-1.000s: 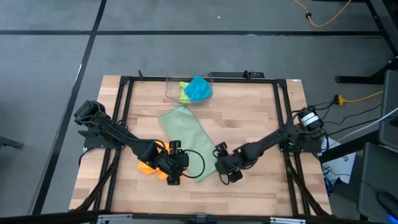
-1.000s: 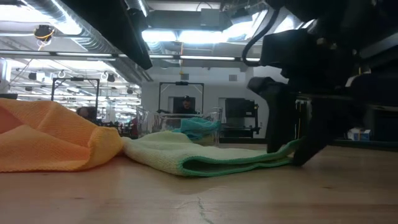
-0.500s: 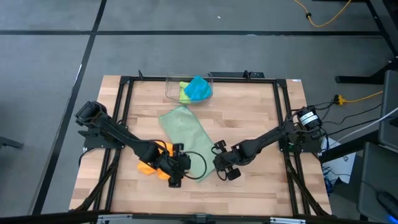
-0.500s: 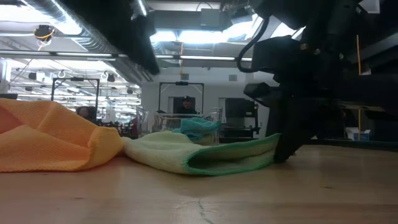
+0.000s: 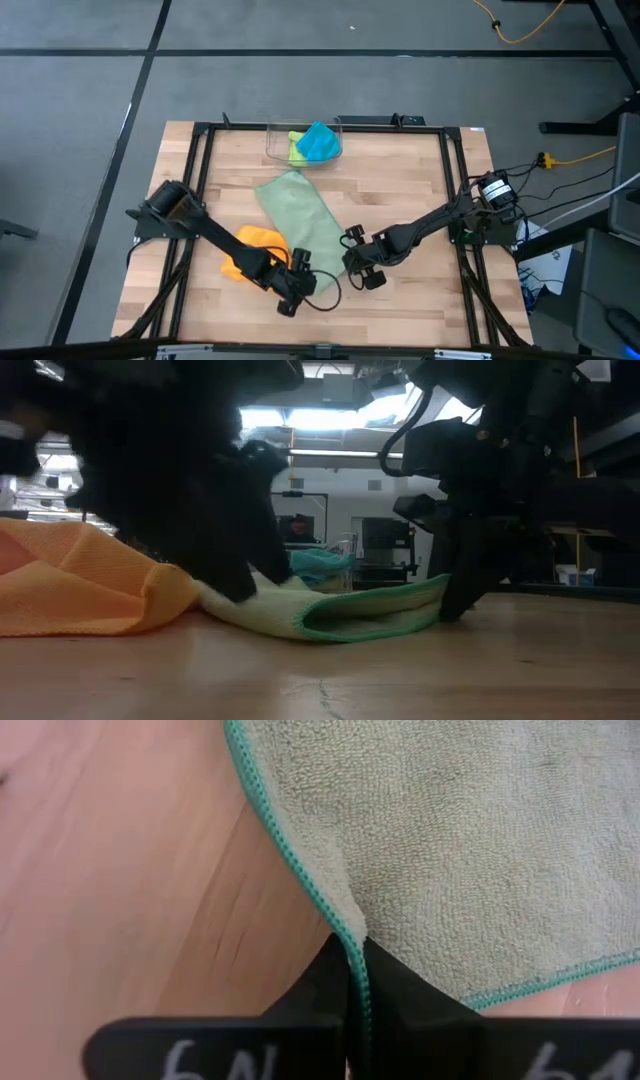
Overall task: Fold microfiber towels
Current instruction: Fold the green towel, then put the green towel into the transparent bin
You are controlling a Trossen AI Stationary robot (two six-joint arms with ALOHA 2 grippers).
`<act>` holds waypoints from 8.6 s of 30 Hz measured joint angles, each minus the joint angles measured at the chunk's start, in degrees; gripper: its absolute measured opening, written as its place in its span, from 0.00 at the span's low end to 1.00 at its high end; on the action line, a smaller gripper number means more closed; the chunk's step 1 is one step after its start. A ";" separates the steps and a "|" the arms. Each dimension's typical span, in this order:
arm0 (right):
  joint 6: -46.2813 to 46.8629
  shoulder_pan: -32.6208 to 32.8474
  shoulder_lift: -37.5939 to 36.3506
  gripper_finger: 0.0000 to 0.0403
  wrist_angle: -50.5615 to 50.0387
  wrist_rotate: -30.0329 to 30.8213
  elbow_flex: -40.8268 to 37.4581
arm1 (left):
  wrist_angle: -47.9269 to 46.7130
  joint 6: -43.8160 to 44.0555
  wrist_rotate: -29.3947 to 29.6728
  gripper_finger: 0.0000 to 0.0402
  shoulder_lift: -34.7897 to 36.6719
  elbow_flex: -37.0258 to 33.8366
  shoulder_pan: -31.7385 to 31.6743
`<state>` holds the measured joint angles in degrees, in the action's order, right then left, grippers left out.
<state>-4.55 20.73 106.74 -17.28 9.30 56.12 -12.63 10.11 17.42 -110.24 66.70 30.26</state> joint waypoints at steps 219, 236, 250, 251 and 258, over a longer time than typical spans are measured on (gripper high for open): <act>10.39 0.53 3.43 0.70 -15.47 16.00 17.95 | 30.61 7.94 -9.32 0.30 37.49 -38.71 -11.93; 10.53 0.57 3.43 0.70 -13.75 15.04 17.62 | 20.18 2.76 -4.35 0.30 10.62 -20.54 -7.43; 10.54 0.57 3.43 0.70 -13.42 15.04 17.57 | 16.76 0.24 -0.89 0.40 10.71 -18.65 -7.76; 10.53 0.57 3.43 0.70 -13.42 15.04 17.57 | 15.91 0.26 -0.05 0.42 10.71 -18.66 -7.74; 10.44 0.55 3.43 0.70 -12.19 11.83 17.55 | 14.56 0.10 0.64 0.52 10.65 -18.66 -6.24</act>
<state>5.89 21.28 110.17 -29.47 21.13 73.67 1.93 10.21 18.06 -99.58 48.04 24.02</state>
